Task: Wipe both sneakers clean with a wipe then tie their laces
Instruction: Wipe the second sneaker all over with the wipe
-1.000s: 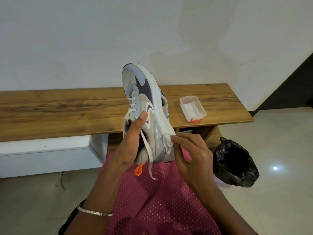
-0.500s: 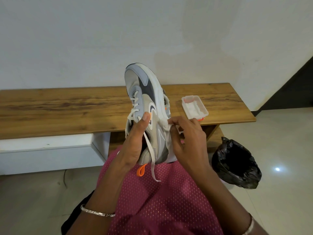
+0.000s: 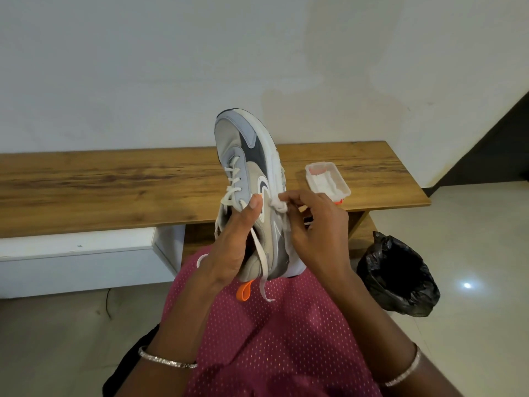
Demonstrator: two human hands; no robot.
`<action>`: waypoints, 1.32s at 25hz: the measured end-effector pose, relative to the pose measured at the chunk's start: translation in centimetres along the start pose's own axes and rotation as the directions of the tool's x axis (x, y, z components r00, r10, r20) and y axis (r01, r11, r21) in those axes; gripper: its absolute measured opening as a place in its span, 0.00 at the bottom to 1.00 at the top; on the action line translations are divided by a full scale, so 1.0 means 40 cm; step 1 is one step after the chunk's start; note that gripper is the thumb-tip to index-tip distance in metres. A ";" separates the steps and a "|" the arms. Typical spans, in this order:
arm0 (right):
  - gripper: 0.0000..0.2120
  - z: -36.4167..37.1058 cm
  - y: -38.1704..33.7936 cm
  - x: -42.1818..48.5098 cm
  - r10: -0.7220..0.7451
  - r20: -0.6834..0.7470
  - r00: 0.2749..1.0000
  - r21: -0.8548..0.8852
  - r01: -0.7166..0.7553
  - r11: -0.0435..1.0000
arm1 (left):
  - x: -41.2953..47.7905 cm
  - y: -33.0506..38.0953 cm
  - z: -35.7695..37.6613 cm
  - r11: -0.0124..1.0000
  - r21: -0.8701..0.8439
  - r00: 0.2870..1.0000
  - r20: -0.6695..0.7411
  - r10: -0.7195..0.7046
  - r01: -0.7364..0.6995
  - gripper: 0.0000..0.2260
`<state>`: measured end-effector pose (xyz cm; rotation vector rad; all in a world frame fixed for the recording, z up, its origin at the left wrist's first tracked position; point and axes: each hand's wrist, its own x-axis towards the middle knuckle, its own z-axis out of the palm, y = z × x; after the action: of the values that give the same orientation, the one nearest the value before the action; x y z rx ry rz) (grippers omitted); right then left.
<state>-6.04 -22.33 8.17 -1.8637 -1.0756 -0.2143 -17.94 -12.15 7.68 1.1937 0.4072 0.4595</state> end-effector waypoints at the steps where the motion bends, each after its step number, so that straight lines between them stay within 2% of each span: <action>1: 0.09 0.007 0.000 0.009 -0.013 -0.008 1.000 0.002 0.013 1.000 | -0.001 0.001 0.002 1.000 -0.014 1.000 0.004 0.001 -0.001 0.42; 6: 0.11 0.015 0.011 -0.024 -0.131 0.046 0.990 -0.071 0.134 0.988 | 0.001 0.010 -0.017 0.990 -0.138 1.000 -0.005 -0.006 0.006 0.41; 10: 0.12 -0.015 0.021 -0.093 -0.134 0.044 0.990 -0.117 0.138 0.983 | 0.003 0.012 -0.021 0.979 -0.197 0.998 -0.039 -0.056 0.047 0.47; 17: 0.11 -0.036 0.036 -0.100 -0.110 0.048 0.993 -0.125 0.116 0.985 | 0.017 0.012 -0.012 0.967 -0.255 0.999 -0.038 -0.010 0.000 0.44; 21: 0.12 -0.013 0.039 -0.015 -0.106 0.050 0.993 -0.074 0.110 0.991 | 0.008 0.008 0.007 0.973 -0.231 1.000 0.008 -0.011 0.013 0.39; 26: 0.10 -0.019 0.040 -0.006 -0.137 0.109 0.985 -0.051 0.143 0.988 | -0.003 0.029 0.008 0.955 -0.296 0.999 -0.042 -0.014 0.001 0.21; 30: 0.10 -0.042 0.043 -0.084 -0.077 0.104 0.992 -0.094 0.087 0.992 | 0.001 0.032 0.000 0.942 -0.335 0.998 -0.065 -0.012 -0.011 0.22; 33: 0.10 -0.056 0.029 -0.109 -0.092 0.080 0.993 -0.145 0.103 0.984 | 0.005 0.023 0.001 0.927 -0.374 0.997 -0.057 -0.052 0.027 0.23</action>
<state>-7.14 -26.88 6.27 -1.9656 -1.2316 -0.2927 -17.86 -11.80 8.57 0.8003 0.3796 0.5163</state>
